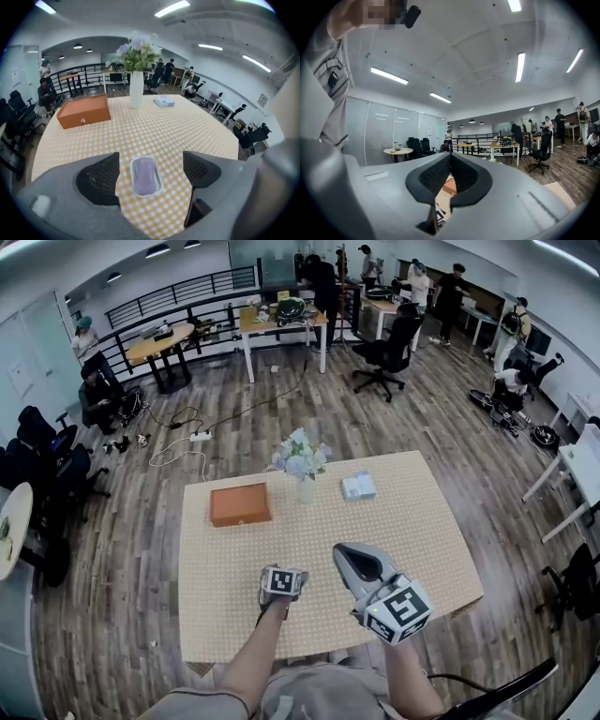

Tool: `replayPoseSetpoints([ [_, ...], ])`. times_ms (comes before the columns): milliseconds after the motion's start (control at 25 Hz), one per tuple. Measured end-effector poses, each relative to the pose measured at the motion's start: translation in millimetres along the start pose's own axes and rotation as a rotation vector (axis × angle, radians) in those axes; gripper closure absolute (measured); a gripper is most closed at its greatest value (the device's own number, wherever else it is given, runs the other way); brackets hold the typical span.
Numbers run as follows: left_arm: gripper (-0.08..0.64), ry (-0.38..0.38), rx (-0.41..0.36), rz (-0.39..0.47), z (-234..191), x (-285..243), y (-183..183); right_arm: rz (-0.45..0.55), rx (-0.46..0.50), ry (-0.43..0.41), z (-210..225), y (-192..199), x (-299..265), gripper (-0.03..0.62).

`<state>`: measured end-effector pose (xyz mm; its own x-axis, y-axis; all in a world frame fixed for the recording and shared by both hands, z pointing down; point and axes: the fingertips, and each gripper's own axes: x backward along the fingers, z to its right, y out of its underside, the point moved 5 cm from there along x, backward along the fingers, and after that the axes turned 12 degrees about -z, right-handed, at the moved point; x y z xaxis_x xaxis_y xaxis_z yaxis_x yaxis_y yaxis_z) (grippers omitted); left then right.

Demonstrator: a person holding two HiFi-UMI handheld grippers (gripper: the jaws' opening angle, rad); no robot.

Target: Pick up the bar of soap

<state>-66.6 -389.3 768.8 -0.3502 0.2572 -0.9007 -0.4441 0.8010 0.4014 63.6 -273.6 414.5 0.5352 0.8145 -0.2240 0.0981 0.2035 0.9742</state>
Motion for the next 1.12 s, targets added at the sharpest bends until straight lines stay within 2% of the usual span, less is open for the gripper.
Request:
replayPoseSetpoints([
  [120,0.138,-0.035,-0.004,-0.081,-3.5,-30.4,3.9,-0.002,-0.004,0.005,5.8,1.8,2.4,0.591],
  [200,0.168,-0.017,0.004,-0.147,-1.2,-46.5,11.9,-0.004,-0.007,0.011,9.9,2.6,3.4,0.591],
  [320,0.187,-0.008,0.005,-0.189,-2.6,-58.9,17.6,-0.010,-0.011,0.021,15.6,4.2,4.7,0.591],
  [440,0.334,-0.032,-0.019,-0.199,-7.5,-65.6,22.3,-0.020,-0.016,0.028,20.1,7.1,6.2,0.591],
  [680,0.316,-0.011,-0.044,-0.255,-4.8,-80.2,40.0,-0.040,-0.016,0.020,24.1,11.5,1.6,0.591],
  [760,0.318,-0.022,-0.031,-0.277,-5.1,-84.7,45.1,-0.047,-0.013,0.014,24.3,11.7,-0.8,0.591],
  [960,0.334,-0.048,0.014,-0.262,-6.9,-88.7,42.3,-0.061,-0.008,0.012,26.3,12.2,-0.5,0.591],
  [1120,0.356,-0.100,-0.012,-0.292,-9.5,-91.0,40.8,-0.076,-0.013,0.012,27.5,17.4,-0.8,0.591],
])
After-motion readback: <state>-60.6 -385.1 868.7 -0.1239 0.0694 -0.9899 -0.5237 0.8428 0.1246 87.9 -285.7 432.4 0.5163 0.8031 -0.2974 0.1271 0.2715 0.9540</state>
